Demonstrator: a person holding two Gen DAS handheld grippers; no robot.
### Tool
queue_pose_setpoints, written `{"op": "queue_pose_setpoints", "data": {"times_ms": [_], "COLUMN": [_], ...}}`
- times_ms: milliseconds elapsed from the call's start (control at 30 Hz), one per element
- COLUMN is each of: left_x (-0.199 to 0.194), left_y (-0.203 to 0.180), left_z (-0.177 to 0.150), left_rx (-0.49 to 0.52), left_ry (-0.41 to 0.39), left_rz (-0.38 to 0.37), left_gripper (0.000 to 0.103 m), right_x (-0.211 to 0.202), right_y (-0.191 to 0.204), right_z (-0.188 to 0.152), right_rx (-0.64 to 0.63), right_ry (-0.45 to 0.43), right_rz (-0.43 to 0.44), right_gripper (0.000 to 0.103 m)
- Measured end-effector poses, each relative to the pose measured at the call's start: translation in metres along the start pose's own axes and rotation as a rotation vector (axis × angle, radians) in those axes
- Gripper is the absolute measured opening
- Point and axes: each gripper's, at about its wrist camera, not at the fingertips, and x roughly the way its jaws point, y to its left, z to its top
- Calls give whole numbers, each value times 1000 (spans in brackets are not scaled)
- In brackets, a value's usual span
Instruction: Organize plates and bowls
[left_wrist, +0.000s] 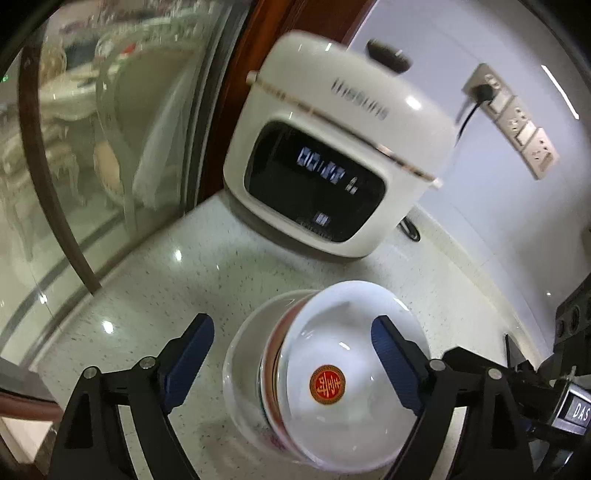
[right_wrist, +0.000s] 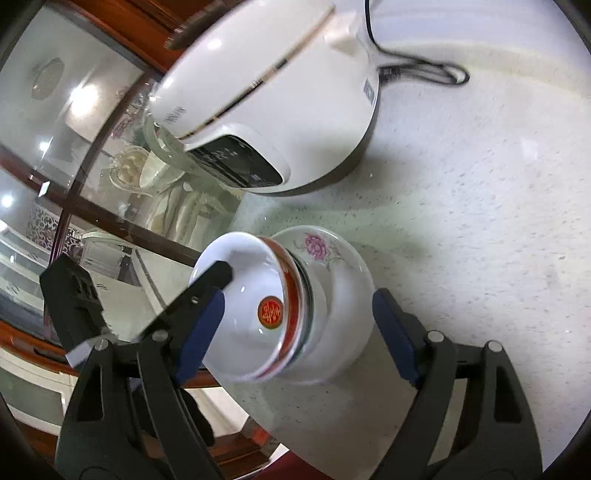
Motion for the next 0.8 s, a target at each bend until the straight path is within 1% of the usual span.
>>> {"op": "queue_pose_setpoints", "data": {"times_ms": [33,67,133,200,233,267,300,333,367,467,500,533,567,600,633,667,733,800], "left_x": [-8,-13,-33,-48,-59,-68,-81,-91,-102,-137,-148,-156,-163,-169,-172,-177,-181,-186], "left_y": [-2,-4,-8,-12,-15,-17,-21,-23,-25,-31,-33,-36,-39,-42,-45,-46,-47,-46], "left_z": [-3,-6,-17,-28,-36,-42,-53,-62,-71,-99,-111,-121,-132,-145,-156,-164,-185,-201], "left_rx": [18,32,72,103,125,140,161,175,191,212,209,207,212,222,233,242,270,266], "left_ry": [-22,-41,-100,-133,-152,-168,-197,-217,-244,-324,-348,-367,-386,-402,-401,-392,-362,-347], "left_rz": [11,17,33,50,63,72,87,98,110,138,155,174,195,224,252,260,222,207], "left_gripper": [101,103,103,103,103,103,103,103,103,103,103,103,103,103,103,103,103,103], "right_x": [-5,-13,-33,-56,-63,-71,-82,-88,-98,-118,-125,-130,-137,-141,-144,-148,-155,-162], "right_y": [-1,-2,-7,-9,-9,-8,-6,-5,-3,4,5,4,3,2,0,-1,-2,-3], "right_z": [-4,-10,-25,-49,-56,-70,-90,-100,-122,-174,-195,-209,-227,-238,-248,-259,-277,-289], "right_rx": [-6,-15,-49,-119,-140,-174,-230,-262,-316,-430,-460,-471,-470,-463,-458,-452,-449,-456], "right_ry": [-14,-36,-99,-188,-209,-245,-302,-332,-386,-499,-522,-530,-539,-542,-545,-548,-562,-568], "right_rz": [-4,-10,-24,-62,-69,-81,-113,-134,-160,-206,-229,-242,-255,-263,-272,-282,-294,-313], "right_gripper": [84,85,85,85,85,85,85,85,85,85,85,85,85,85,85,85,85,85]}}
